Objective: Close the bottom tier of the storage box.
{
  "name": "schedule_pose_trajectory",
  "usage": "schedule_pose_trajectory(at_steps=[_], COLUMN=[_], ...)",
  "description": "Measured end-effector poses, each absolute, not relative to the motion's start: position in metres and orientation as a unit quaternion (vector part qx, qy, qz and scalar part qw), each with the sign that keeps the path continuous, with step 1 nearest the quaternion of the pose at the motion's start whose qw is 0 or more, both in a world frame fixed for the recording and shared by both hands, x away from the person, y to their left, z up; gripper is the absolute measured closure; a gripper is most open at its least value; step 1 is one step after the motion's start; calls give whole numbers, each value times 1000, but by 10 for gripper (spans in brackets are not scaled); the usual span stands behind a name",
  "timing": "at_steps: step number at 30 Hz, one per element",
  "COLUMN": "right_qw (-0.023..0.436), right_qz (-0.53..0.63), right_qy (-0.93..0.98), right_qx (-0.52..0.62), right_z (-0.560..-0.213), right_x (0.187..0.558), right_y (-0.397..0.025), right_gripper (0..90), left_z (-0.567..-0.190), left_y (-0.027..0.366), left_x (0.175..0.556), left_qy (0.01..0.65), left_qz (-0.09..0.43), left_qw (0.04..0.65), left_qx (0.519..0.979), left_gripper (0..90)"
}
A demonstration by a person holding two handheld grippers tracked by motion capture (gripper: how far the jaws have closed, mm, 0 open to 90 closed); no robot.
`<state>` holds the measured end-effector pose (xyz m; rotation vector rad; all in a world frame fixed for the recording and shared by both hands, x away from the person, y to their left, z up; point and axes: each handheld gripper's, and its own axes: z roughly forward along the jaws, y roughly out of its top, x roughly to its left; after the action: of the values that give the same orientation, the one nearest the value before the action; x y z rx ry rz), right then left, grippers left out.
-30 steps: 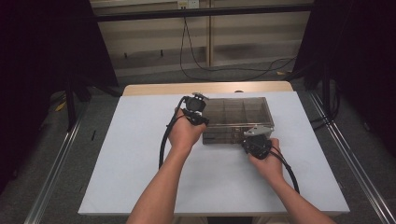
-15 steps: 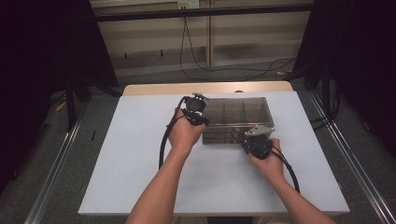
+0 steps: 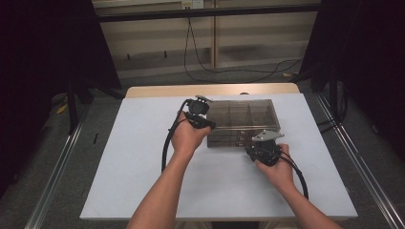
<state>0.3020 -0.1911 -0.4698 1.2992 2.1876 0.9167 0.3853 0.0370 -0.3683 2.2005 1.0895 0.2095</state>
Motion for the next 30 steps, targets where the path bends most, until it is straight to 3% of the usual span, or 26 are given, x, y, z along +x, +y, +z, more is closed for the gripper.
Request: schedule_pose_trajectory(at_steps=[13,30], right_qw=[205,201], right_qz=[331,335], right_qy=[794,797], right_qx=[466,460], right_z=[-463,-455], right_x=[289,277], right_y=[-192,-193], right_gripper=[571,469], left_z=[-366,-374], left_y=[40,58], left_x=[373,356], left_qy=[400,391], left_qz=[71,82], left_qw=[330,343], left_qx=[852,850], left_gripper=[565,327])
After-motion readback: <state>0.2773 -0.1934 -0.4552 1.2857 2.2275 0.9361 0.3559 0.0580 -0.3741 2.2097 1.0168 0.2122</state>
